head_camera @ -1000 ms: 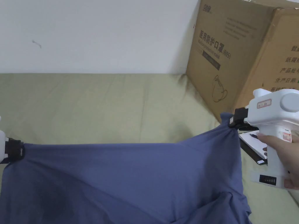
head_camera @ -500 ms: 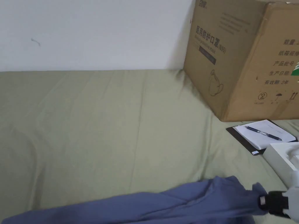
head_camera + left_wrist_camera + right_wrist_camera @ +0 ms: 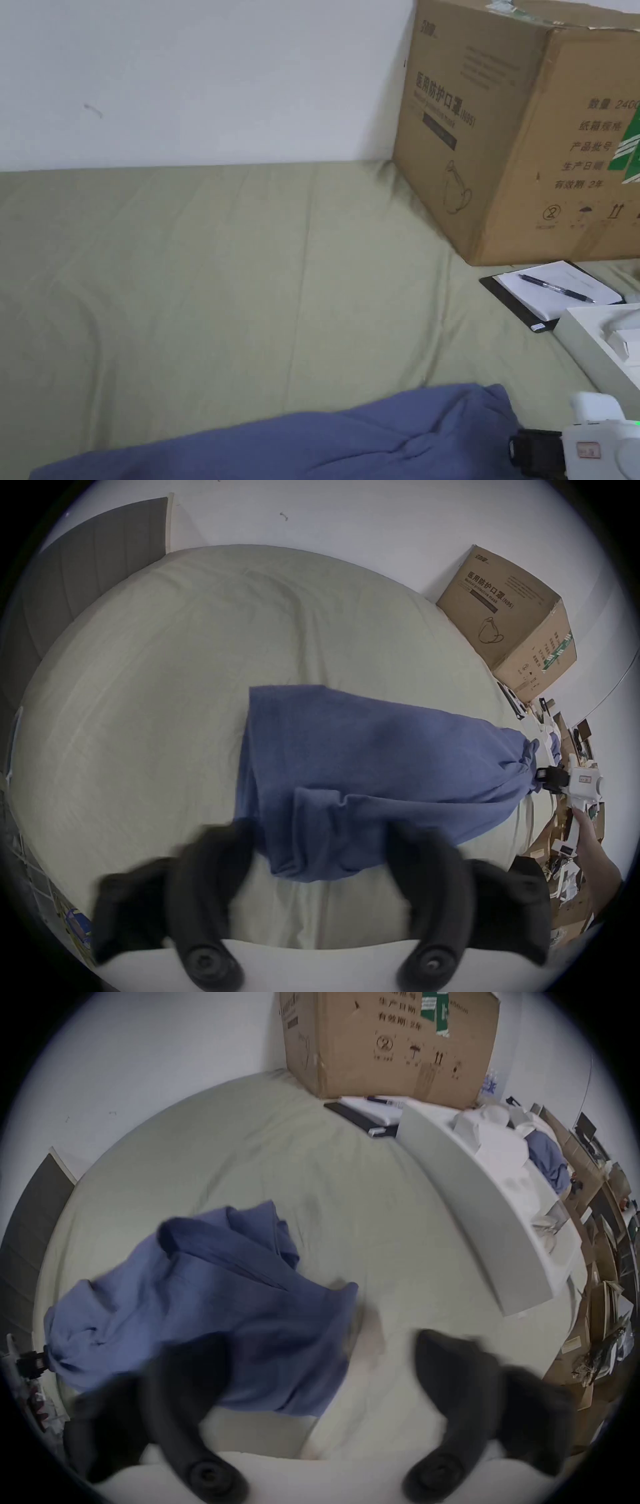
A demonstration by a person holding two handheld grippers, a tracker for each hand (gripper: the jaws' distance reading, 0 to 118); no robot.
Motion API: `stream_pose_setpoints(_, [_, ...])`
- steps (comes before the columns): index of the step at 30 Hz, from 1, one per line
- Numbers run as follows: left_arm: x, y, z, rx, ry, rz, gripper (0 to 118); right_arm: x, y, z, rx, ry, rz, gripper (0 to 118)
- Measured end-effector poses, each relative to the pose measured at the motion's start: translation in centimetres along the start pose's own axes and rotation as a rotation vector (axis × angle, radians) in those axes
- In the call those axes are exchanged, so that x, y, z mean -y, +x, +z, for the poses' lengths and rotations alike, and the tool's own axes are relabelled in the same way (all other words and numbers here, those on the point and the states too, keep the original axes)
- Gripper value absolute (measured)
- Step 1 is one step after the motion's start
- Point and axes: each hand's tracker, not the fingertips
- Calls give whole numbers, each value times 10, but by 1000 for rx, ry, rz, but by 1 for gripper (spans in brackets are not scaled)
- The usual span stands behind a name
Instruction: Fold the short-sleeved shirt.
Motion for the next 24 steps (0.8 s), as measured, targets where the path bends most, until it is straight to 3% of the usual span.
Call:
stream_pose_setpoints(4, [-11, 0, 52, -11, 197, -3, 117, -10, -4, 66, -71, 137, -20, 115])
stream_pose_setpoints(10, [-19, 31, 145, 156, 488, 2, 116, 0, -63, 190, -247, 536, 23, 115])
stream_pose_setpoints(12, [-7, 57, 175, 154, 679, -69, 103, 16, -86, 224, -303, 743, 14, 114])
stream_pose_setpoints(13, [0, 70, 185, 125, 764, -117, 90, 23, -95, 233, -345, 821, 17, 111])
stream_pose_setpoints(15, [10, 93, 191, 49, 883, -194, 59, 36, -116, 245, -336, 933, 19, 91])
stream_pose_setpoints(16, [15, 102, 192, 27, 911, -206, 47, 42, -126, 249, -333, 970, 7, 70])
stream_pose_setpoints(18, [22, 115, 190, 8, 947, -209, 0, 47, -141, 248, -335, 981, 3, 8])
stream_pose_setpoints(19, [23, 117, 183, -10, 967, -204, 0, 49, -147, 247, -324, 987, 15, 0])
stream_pose_setpoints(24, [29, 127, 175, -33, 1005, -186, 0, 54, -162, 241, -293, 990, 75, 0])
